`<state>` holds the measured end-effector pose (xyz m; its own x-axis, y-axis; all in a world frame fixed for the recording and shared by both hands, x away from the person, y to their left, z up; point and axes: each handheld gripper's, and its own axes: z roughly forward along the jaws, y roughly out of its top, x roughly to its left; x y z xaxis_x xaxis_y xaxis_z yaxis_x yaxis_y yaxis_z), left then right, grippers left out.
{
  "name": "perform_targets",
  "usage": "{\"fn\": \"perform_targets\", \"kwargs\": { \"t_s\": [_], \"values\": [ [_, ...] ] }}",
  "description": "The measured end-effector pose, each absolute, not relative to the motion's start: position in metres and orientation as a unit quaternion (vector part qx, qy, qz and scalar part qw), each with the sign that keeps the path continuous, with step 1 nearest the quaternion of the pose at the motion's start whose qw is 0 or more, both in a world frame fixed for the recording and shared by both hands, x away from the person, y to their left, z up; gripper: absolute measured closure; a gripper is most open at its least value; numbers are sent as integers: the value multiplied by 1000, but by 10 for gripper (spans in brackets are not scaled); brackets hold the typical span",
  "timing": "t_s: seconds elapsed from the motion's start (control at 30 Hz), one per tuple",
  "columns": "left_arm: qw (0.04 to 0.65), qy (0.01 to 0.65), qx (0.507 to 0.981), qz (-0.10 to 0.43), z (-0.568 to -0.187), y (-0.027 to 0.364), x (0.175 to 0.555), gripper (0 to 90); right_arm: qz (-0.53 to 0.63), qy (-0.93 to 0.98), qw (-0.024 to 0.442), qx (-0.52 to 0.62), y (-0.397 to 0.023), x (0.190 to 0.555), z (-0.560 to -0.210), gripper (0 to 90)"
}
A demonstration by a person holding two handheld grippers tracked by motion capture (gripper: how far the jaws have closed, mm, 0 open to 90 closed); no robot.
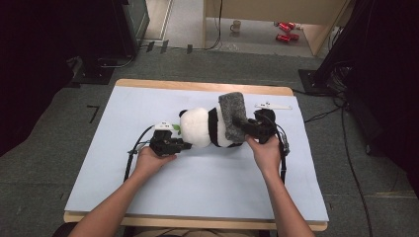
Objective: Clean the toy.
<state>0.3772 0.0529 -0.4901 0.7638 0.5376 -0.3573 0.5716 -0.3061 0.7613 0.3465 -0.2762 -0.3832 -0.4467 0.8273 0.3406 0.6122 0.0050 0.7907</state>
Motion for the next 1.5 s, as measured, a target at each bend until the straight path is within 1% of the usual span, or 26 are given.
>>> {"fn": "perform_targets", "kwargs": {
  "t_s": [0.07, 0.17, 0.33, 0.37, 0.43, 0.5, 0.57, 0.63, 0.73, 0.9, 0.97, 1.03, 1.23, 1.4, 1.5],
  "values": [
    [483, 341, 806, -22, -486, 52, 375, 722, 493, 703, 102, 502, -267, 343, -379, 779],
    [477, 337, 811, -21, -482, 50, 371, 733, 500, 716, 81, 481, -247, 338, -378, 778],
    [475, 345, 809, -33, -475, 49, 366, 743, 515, 733, 14, 445, -205, 331, -390, 779],
    [474, 345, 809, -36, -473, 50, 365, 745, 514, 738, 8, 438, -196, 330, -394, 779],
    [474, 343, 810, -40, -470, 50, 362, 750, 498, 754, 6, 428, -182, 328, -402, 778],
    [470, 344, 812, -41, -466, 53, 360, 757, 475, 769, 18, 427, -174, 328, -411, 777],
    [465, 345, 814, -46, -466, 56, 359, 765, 477, 766, 14, 431, -176, 331, -421, 777],
    [463, 345, 815, -47, -466, 58, 359, 770, 472, 769, 17, 431, -177, 331, -421, 778],
    [459, 349, 816, -47, -467, 62, 362, 772, 444, 793, 61, 413, -175, 328, -420, 778],
    [457, 364, 810, -45, -468, 80, 371, 773, 414, 794, 98, 435, -190, 329, -422, 781],
    [456, 359, 813, -40, -467, 82, 373, 772, 427, 781, 85, 448, -204, 333, -422, 783],
    [457, 352, 816, -37, -466, 81, 374, 772, 431, 771, 81, 461, -215, 333, -419, 782],
    [460, 359, 811, -42, -467, 83, 380, 769, 430, 759, 97, 479, -239, 332, -414, 781],
    [462, 347, 815, -35, -467, 79, 380, 766, 429, 741, 107, 506, -263, 334, -418, 778],
    [463, 350, 813, -39, -468, 79, 381, 766, 423, 734, 113, 519, -273, 334, -420, 778]
  ]
}}
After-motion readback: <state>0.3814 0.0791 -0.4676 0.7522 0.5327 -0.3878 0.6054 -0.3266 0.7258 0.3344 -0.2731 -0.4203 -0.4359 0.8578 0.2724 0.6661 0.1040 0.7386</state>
